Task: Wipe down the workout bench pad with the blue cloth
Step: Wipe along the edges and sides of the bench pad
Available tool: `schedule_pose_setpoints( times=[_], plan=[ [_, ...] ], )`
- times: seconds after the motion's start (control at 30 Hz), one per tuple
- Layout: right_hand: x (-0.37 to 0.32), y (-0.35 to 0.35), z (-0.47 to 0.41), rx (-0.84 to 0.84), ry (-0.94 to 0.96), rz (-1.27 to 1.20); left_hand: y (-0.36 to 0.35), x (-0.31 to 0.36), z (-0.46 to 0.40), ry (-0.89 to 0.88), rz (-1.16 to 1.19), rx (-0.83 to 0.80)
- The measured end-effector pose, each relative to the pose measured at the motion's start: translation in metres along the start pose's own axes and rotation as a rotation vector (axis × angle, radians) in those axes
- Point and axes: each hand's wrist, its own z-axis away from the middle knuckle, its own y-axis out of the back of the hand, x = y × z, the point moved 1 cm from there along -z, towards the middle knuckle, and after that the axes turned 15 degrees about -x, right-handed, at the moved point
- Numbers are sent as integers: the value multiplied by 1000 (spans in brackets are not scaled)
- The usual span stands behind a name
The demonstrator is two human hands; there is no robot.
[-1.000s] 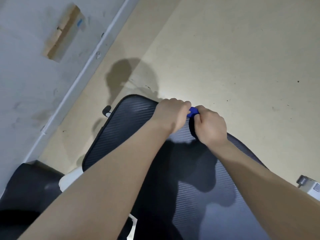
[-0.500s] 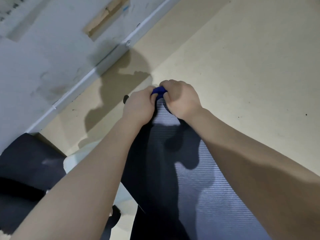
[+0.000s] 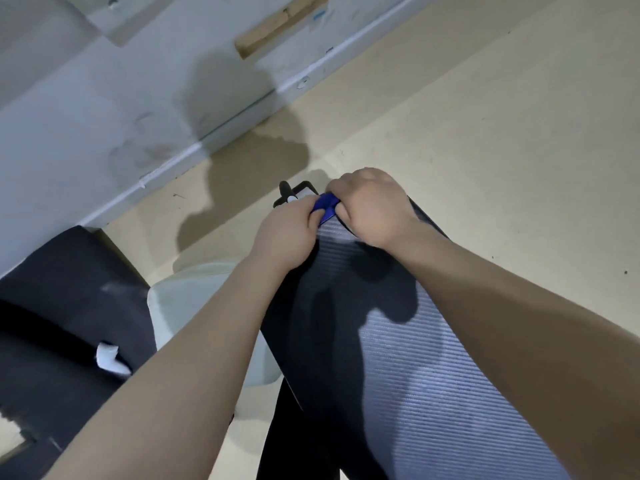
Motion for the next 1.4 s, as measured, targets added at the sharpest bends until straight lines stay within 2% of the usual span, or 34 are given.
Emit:
schedule_pose_setpoints(
  times=[0.1, 0.2, 0.3, 0.37, 0.43, 0.53, 0.7, 0.87, 0.9, 1.0, 1.07, 1.17, 1.27, 1.4],
  plan=[
    [1, -2, -5, 24, -122, 30, -1, 5, -12, 5, 34, -5],
    [-32, -9, -5, 98, -77, -22, -1, -20, 9, 36, 85, -2],
    [-76, -22, -5, -86, -33, 36, -1, -58, 43, 101, 141, 6],
    [-102, -26, -1, -108, 46, 161, -2, -77, 62, 138, 147, -6],
    [-110, -27, -1, -80, 117, 144, -2, -86, 77, 145, 174, -12],
    [-85, -19, -6, -225, 160, 11, -2, -73, 71, 111, 178, 17],
    [-31, -12, -10, -92, 3, 138, -6, -38, 24, 31, 132, 17],
    [-79, -38, -8, 116, 0, 27, -13, -71, 50, 76, 209, 80],
    [-94, -44, -6, 115, 26, -4, -15, -81, 61, 102, 238, 76],
    [-128, -54, 2, -115, 104, 56, -13, -107, 90, 154, 339, -28],
    [-139, -50, 10, -174, 128, 64, -7, -114, 106, 169, 289, -115],
    [-139, -39, 34, -146, 98, -121, 4, -102, 127, 113, 288, -92],
    [-126, -33, 70, -115, 42, -599, 16, -76, 143, 63, 477, 3],
    [-119, -36, 130, -141, -51, -1103, 8, -53, 166, 10, 698, -207]
  ],
)
